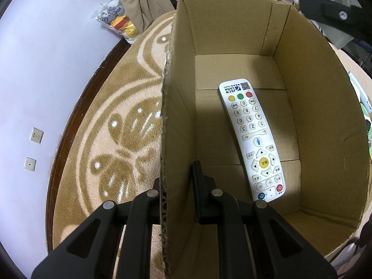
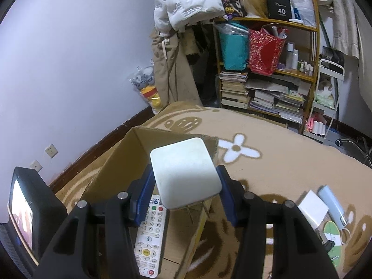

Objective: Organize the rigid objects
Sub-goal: 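Carry the charger into the box beside the remote and release it, then pinch the car key ring with the right gripper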

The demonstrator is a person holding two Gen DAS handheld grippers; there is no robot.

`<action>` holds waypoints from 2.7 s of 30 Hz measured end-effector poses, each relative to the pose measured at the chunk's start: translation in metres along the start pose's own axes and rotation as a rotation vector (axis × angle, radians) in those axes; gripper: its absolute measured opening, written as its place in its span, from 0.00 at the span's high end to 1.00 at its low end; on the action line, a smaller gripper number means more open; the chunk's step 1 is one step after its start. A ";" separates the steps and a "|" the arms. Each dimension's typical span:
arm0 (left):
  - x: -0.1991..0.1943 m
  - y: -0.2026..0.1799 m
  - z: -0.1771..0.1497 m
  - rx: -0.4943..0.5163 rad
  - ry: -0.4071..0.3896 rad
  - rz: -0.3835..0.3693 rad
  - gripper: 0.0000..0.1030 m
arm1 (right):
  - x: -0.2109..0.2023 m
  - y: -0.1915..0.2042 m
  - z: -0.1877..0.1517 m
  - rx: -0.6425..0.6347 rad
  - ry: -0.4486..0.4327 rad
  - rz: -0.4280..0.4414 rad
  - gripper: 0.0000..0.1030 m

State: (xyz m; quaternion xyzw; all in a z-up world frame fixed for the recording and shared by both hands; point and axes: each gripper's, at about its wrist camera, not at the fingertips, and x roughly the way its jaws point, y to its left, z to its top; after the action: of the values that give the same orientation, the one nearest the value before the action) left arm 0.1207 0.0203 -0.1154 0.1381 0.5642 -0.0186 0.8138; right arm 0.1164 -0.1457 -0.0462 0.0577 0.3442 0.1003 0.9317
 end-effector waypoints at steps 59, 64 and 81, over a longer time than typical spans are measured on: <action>0.007 0.004 0.000 -0.013 0.014 0.003 0.88 | -0.034 -0.088 -0.116 0.173 0.143 -0.192 0.23; 0.006 0.004 0.000 -0.012 0.016 0.002 0.88 | -0.028 -0.096 -0.130 0.187 0.206 -0.232 0.42; 0.004 0.003 -0.002 -0.010 0.017 0.001 0.88 | -0.030 -0.107 -0.135 0.224 0.189 -0.216 0.97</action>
State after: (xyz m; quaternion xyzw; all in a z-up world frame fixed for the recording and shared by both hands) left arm 0.1207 0.0240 -0.1198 0.1345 0.5709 -0.0140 0.8098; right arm 0.0217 -0.2515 -0.1488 0.1141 0.4434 -0.0344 0.8884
